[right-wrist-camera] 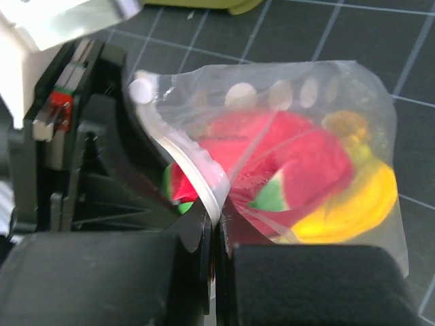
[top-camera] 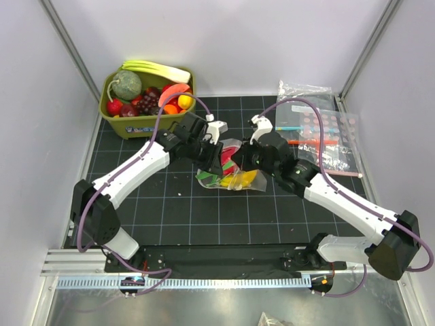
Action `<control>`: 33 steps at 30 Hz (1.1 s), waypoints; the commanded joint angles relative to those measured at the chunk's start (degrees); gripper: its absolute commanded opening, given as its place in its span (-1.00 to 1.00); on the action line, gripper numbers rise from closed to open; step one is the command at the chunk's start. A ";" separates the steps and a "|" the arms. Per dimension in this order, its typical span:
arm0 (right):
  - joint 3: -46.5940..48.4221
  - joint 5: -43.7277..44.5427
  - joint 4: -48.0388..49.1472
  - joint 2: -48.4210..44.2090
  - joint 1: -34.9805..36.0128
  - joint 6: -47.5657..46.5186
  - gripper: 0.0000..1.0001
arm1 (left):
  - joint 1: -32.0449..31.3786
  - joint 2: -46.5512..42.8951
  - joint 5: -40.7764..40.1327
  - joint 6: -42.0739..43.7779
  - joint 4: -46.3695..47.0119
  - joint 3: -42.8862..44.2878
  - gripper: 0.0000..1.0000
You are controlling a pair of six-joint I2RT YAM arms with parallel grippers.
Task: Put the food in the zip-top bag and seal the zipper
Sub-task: Place the fake fruit in the zipper food storage bag.
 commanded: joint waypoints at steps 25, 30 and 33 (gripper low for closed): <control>1.20 9.77 -0.15 0.24 0.86 2.36 -0.98 | 0.01 -6.17 1.19 -0.24 8.16 -1.02 0.33; 0.05 12.05 -0.67 -0.98 -1.69 4.74 -0.98 | 0.63 -8.97 1.29 0.03 7.81 -0.58 0.46; -0.91 16.08 -1.29 -2.74 -2.13 5.53 -0.98 | 1.51 -11.95 -1.16 -0.23 8.59 -1.19 0.45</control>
